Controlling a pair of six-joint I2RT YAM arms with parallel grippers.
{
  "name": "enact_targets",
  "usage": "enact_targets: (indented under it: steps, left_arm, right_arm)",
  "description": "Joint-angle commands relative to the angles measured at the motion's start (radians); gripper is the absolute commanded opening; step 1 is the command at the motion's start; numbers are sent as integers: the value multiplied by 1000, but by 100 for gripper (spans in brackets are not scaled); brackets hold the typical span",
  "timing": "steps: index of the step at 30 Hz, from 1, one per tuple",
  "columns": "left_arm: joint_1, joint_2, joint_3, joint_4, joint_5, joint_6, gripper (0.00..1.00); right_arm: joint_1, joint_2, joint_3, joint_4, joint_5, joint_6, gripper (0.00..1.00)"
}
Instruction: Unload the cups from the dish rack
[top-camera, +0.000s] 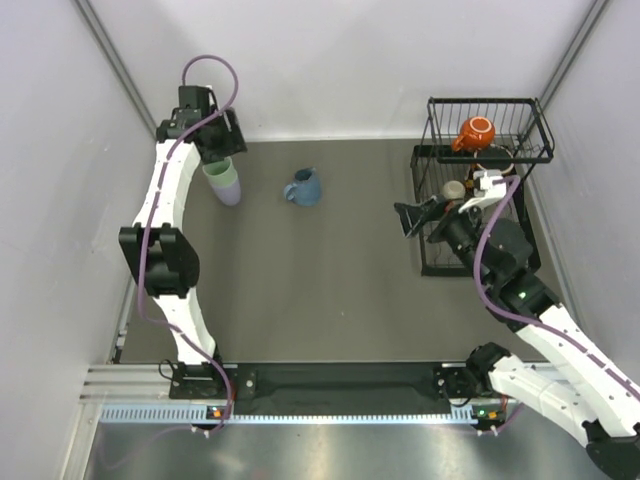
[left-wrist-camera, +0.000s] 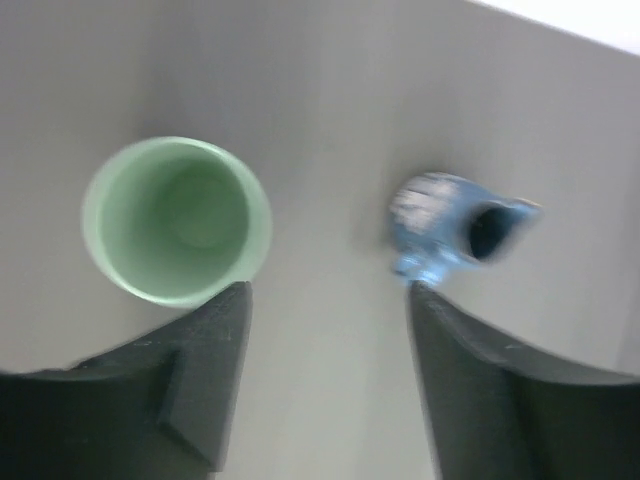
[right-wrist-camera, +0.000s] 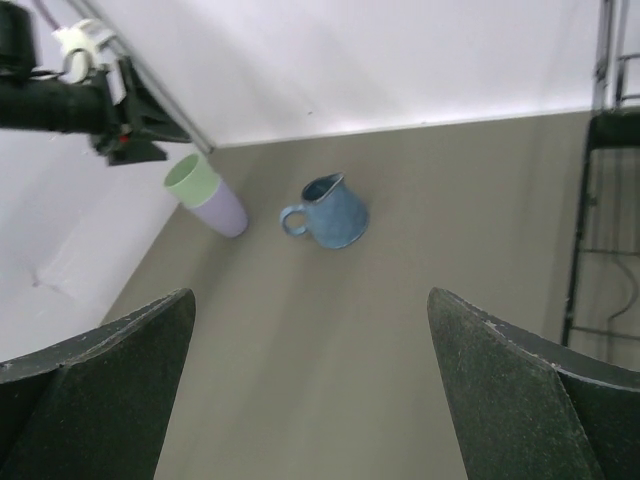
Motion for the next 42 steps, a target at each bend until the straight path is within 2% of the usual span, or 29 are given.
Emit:
enact_targets:
  steps: [1, 4, 7, 8, 10, 13, 15, 16, 19, 20, 22, 23, 24, 26, 28, 31, 35, 42]
  left_arm:
    - [-67, -185, -49, 80, 74, -19, 75]
    - [-122, -288, -190, 142, 112, -48, 75]
    - [-181, -391, -404, 242, 173, -68, 75]
    - [-192, -409, -432, 261, 225, -56, 75]
    - [-207, -446, -480, 271, 299, -54, 74]
    - [-218, -514, -611, 319, 425, -82, 73]
    - [-224, -581, -676, 398, 501, -122, 73]
    - [-224, -600, -731, 416, 520, -130, 73]
    - [-224, -655, -797, 437, 555, -144, 74]
    - [-224, -664, -807, 436, 559, -134, 74]
    - [-224, -687, -826, 420, 554, -121, 74]
    - [-224, -693, -833, 417, 542, -113, 74]
    - [-224, -707, -839, 417, 530, -111, 74]
    - [-224, -719, -859, 420, 514, -110, 74]
    - [-224, -729, -866, 422, 522, -111, 74]
    - [-224, -738, -874, 439, 542, -122, 74]
    - [-224, -733, -877, 436, 502, -110, 74]
    - [-224, -746, -883, 433, 503, -104, 74]
  right_arm:
    - [-6, 39, 116, -86, 88, -68, 100]
    - [-90, 89, 190, -162, 59, -70, 100]
    - [-239, 114, 221, -183, -22, -62, 100]
    - [-311, 116, 215, -178, -53, -71, 100]
    - [-368, 114, 206, -170, -105, -85, 100]
    - [-452, 116, 177, -172, -89, -102, 100]
    - [-563, 134, 164, -184, -133, -81, 100]
    - [-672, 142, 163, -187, -164, -69, 100]
    - [-809, 204, 141, -160, -266, -32, 100]
    - [-828, 235, 111, -135, -267, -32, 100]
    - [-848, 247, 40, 31, -236, -36, 96]
    - [-850, 248, -74, 140, -234, -42, 94]
    - [-850, 246, -131, 343, -234, -47, 88]
    - [-851, 270, -240, 478, -259, -96, 85]
    - [-851, 319, -259, 578, -297, -137, 84]
    - [-874, 439, -227, 600, -334, -162, 85]
    - [-900, 588, -209, 715, -403, -130, 78]
    - [-907, 731, -159, 804, -418, -124, 71]
